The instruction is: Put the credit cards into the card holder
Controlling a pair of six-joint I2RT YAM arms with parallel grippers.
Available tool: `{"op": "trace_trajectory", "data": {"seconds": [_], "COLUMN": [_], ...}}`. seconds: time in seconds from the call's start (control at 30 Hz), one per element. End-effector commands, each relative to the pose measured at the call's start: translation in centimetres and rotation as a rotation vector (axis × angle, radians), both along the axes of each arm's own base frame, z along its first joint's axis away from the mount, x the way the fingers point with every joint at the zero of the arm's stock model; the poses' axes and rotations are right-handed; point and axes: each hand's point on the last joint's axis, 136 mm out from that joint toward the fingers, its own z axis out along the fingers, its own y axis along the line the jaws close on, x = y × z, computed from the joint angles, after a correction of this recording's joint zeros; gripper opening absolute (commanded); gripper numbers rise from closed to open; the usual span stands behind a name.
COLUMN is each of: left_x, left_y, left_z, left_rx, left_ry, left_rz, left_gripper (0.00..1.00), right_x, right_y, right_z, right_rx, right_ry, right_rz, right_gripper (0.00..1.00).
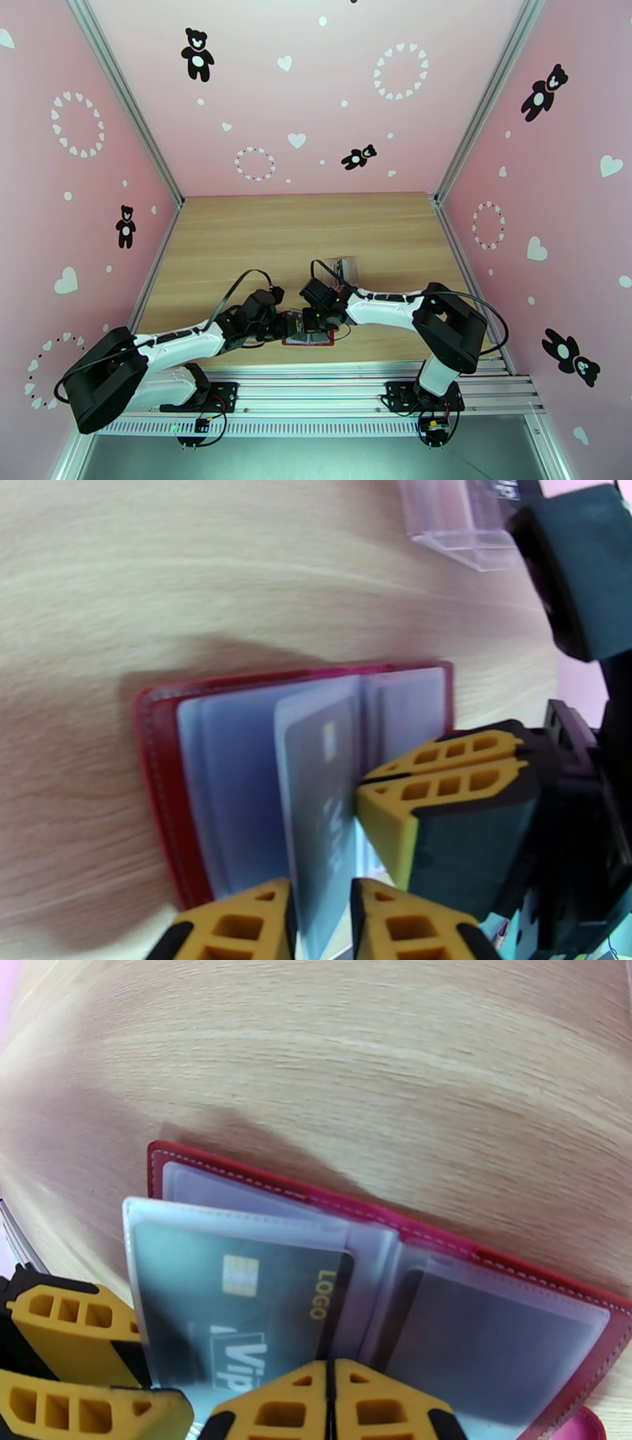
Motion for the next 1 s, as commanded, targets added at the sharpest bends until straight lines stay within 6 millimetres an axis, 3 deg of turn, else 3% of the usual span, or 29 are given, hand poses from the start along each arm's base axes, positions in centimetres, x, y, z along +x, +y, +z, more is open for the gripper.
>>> {"op": "trace_trajectory", "data": {"seconds": [0.0,0.1,0.33,0.63,0.8,0.97], "left_x": [0.2,0.2,0.5,0.3,0.5,0.4], "left_y": [-1.7,-2.1,-3.5,-6.6,-7.0,-6.9], "left_z": [2.3,2.6,3.4,2.9,2.6,2.8], "left_rx": [-0.066,-0.066,-0.068,-0.046,-0.039,-0.042], "left_ry": [-0.034,-0.038,-0.055,-0.054,-0.050,-0.056], "left_rz": [-0.032,-0.041,-0.062,-0.126,-0.134,-0.133], "left_gripper": [0.25,0.25,0.25,0.25,0.26,0.35], "right_x": [-0.2,-0.1,0.6,1.0,1.1,1.5], "right_y": [-0.8,-1.6,-5.5,-10.3,-12.1,-13.1], "right_z": [1.0,1.7,2.6,2.8,3.4,4.1], "right_rx": [-0.009,-0.025,-0.092,-0.116,-0.112,-0.103], "right_ry": [-0.024,-0.047,-0.098,-0.109,-0.121,-0.130], "right_rz": [-0.002,-0.012,-0.066,-0.148,-0.177,-0.193], "right_gripper": [0.10,0.12,0.15,0.18,0.18,0.20]}}
